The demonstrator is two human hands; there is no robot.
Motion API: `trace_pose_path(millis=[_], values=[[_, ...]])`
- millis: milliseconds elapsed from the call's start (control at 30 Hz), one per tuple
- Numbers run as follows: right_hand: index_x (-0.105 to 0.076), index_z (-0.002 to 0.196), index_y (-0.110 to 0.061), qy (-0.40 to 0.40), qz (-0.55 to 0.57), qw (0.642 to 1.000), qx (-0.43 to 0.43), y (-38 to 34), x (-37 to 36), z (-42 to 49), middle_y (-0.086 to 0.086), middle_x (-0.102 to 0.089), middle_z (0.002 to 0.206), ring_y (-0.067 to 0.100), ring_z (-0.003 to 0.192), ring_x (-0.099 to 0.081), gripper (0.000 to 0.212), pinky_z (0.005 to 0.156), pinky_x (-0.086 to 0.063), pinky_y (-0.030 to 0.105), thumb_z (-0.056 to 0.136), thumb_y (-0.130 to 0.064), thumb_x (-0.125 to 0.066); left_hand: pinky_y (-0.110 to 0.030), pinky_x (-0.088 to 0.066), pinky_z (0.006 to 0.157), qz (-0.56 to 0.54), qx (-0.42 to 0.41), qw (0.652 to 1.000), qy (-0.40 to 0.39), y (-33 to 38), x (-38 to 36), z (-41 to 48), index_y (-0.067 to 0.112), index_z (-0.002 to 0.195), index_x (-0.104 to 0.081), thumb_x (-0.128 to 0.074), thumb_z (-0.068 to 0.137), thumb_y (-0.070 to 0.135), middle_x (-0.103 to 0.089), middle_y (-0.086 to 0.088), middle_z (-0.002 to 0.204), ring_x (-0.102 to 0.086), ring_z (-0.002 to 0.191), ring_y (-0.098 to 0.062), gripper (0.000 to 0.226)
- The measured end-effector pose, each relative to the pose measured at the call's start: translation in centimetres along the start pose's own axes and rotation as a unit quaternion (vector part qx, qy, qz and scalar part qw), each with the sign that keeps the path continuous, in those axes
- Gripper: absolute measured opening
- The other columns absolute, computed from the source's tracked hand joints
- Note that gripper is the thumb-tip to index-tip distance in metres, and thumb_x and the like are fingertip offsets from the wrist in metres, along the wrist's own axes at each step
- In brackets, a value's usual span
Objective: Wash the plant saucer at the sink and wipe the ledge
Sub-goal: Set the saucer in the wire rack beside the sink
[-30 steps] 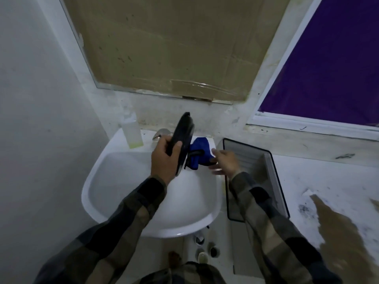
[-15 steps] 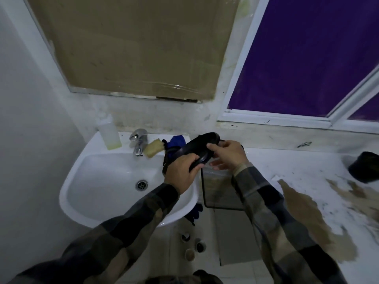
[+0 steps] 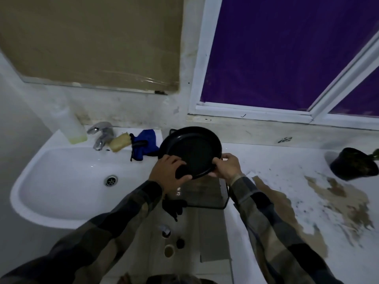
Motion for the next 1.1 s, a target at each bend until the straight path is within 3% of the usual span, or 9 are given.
trace_pose_path(millis=[67, 200, 400, 500, 567, 700, 867, 1000, 1100], values=[[-0.053, 0.081, -0.019, 0.01, 0.006, 1.0, 0.012, 0.1, 1.6, 1.5, 0.02, -0.064, 0.099, 0.04, 0.085, -0.066, 0.02, 0.065, -0.057, 0.055, 0.071, -0.009, -0.067, -0.033, -0.034, 0.101, -0.042, 0.055, 0.998, 0.005, -0.1, -0.5, 0.9, 0.018, 0.122, -0.06, -0.03, 0.077, 0.069, -0.052, -0.003, 0.132, -0.042, 0.12, -0.025, 0.074], [-0.047, 0.089, -0.019, 0.005, 0.012, 1.0, 0.021, -0.6, 3.7, 2.8, 0.021, -0.06, 0.102, 0.041, 0.08, -0.067, 0.025, 0.062, -0.058, 0.054, 0.078, -0.002, -0.061, -0.034, -0.033, 0.102, -0.128, 0.136, 0.982, 0.007, -0.6, -1.0, 2.8, 0.014, 0.125, -0.055, -0.051, 0.094, 0.034, -0.05, -0.008, 0.132, -0.04, 0.121, -0.028, 0.038], [-0.047, 0.099, -0.02, 0.012, -0.07, 0.996, 0.058, -0.2, 4.9, 4.7, 0.016, -0.065, 0.096, 0.033, 0.081, -0.067, 0.028, 0.069, -0.059, 0.05, 0.081, -0.005, -0.063, -0.036, -0.041, 0.101, -0.229, 0.192, 0.954, -0.019, -1.3, -0.2, 4.9, 0.008, 0.13, -0.051, -0.053, 0.095, 0.019, -0.051, -0.013, 0.132, -0.049, 0.119, -0.027, 0.037], [-0.049, 0.096, -0.022, 0.023, -0.124, 0.985, 0.115, -0.8, 4.6, 4.9, 0.007, -0.063, 0.087, 0.028, 0.082, -0.065, 0.025, 0.075, -0.058, 0.047, 0.082, -0.011, -0.066, -0.03, -0.043, 0.094, -0.307, 0.223, 0.925, -0.017, -1.8, 0.1, 5.6, 0.009, 0.13, -0.05, -0.051, 0.095, 0.017, -0.054, -0.007, 0.131, -0.051, 0.117, -0.023, 0.036], [-0.049, 0.096, -0.018, 0.037, -0.165, 0.972, 0.161, -1.5, 4.0, 4.6, 0.008, -0.061, 0.093, 0.027, 0.084, -0.062, 0.023, 0.077, -0.056, 0.04, 0.083, -0.009, -0.066, -0.028, -0.043, 0.091, -0.333, 0.229, 0.914, -0.019, -2.0, 0.3, 6.1, 0.012, 0.13, -0.051, -0.051, 0.095, 0.016, -0.055, -0.005, 0.13, -0.052, 0.116, -0.02, 0.035], [-0.053, 0.102, -0.01, 0.09, -0.255, 0.929, 0.251, -2.9, 2.8, 4.1, 0.013, -0.049, 0.109, 0.028, 0.089, -0.055, 0.021, 0.079, -0.047, 0.033, 0.084, -0.006, -0.063, -0.023, -0.04, 0.084, -0.338, 0.222, 0.914, -0.024, -1.6, 1.0, 6.8, 0.012, 0.134, -0.047, -0.05, 0.095, 0.014, -0.053, -0.006, 0.134, -0.049, 0.109, -0.011, 0.038], [-0.057, 0.103, -0.004, 0.08, -0.397, 0.846, 0.347, -2.0, -0.8, 3.1, 0.02, -0.054, 0.115, 0.037, 0.088, -0.058, 0.023, 0.068, -0.051, 0.041, 0.081, 0.001, -0.061, -0.025, -0.039, 0.094, -0.317, 0.197, 0.925, -0.067, -1.0, 0.7, 6.2, 0.02, 0.145, -0.03, -0.051, 0.095, 0.015, -0.045, -0.006, 0.142, -0.046, 0.126, -0.022, 0.054], [-0.065, 0.084, -0.01, 0.071, -0.516, 0.75, 0.408, 0.1, -4.0, 2.2, 0.012, -0.063, 0.084, 0.034, 0.069, -0.062, 0.036, 0.038, -0.042, 0.031, 0.055, 0.008, -0.074, -0.04, -0.036, 0.11, -0.262, 0.177, 0.939, -0.137, -1.4, -1.8, 4.5, 0.025, 0.15, -0.019, -0.053, 0.094, 0.021, -0.037, -0.009, 0.149, -0.042, 0.132, -0.026, 0.066], [-0.065, 0.071, -0.013, 0.065, -0.567, 0.703, 0.424, 1.8, -5.5, 2.4, 0.007, -0.061, 0.072, 0.028, 0.062, -0.059, 0.026, 0.036, -0.037, 0.027, 0.052, 0.004, -0.066, -0.037, -0.034, 0.11, -0.212, 0.16, 0.95, -0.165, -1.9, -3.5, 3.5, 0.02, 0.151, -0.016, -0.052, 0.094, 0.021, -0.037, -0.012, 0.148, -0.041, 0.131, -0.027, 0.067]])
Point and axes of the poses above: each hand's wrist, its own z-axis towards the middle knuckle, its own x-axis out of the back of the hand, y = z × x, the point moved 8 cm from there along z, towards the middle knuckle
